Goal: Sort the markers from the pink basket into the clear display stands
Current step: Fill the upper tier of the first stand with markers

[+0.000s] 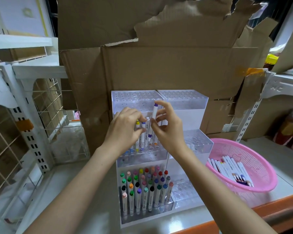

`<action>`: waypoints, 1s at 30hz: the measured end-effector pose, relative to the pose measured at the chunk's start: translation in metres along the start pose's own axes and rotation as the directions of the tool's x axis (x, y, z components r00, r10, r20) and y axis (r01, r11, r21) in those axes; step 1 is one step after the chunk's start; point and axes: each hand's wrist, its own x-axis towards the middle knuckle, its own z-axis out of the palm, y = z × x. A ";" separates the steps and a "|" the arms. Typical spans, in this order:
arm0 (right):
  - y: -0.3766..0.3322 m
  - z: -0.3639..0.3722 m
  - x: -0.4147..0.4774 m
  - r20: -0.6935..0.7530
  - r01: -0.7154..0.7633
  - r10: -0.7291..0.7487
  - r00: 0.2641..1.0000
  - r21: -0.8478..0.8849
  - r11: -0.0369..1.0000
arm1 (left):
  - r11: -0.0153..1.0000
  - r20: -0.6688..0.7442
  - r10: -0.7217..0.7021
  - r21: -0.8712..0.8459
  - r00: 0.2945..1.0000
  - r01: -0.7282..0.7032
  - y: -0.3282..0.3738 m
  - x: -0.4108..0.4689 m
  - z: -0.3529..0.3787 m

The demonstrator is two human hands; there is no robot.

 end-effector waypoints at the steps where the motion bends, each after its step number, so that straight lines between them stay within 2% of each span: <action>1: 0.000 0.000 0.000 0.000 0.004 -0.004 1.000 -0.003 1.000 | 1.000 0.003 0.010 0.021 1.000 -0.010 0.000 0.000 0.000; 16: 0.014 0.007 -0.008 0.038 0.010 -0.006 0.999 -0.096 0.995 | 0.996 0.033 0.072 0.059 0.997 -0.074 -0.012 -0.024 -0.005; 21: 0.013 0.006 -0.007 0.101 0.019 -0.006 0.995 -0.131 0.991 | 0.991 0.057 0.094 0.088 0.994 -0.099 -0.014 -0.029 -0.005; 30: 0.018 0.004 -0.012 0.145 0.111 -0.075 0.987 -0.258 0.960 | 0.993 0.058 0.085 0.074 0.995 -0.089 -0.014 -0.027 -0.008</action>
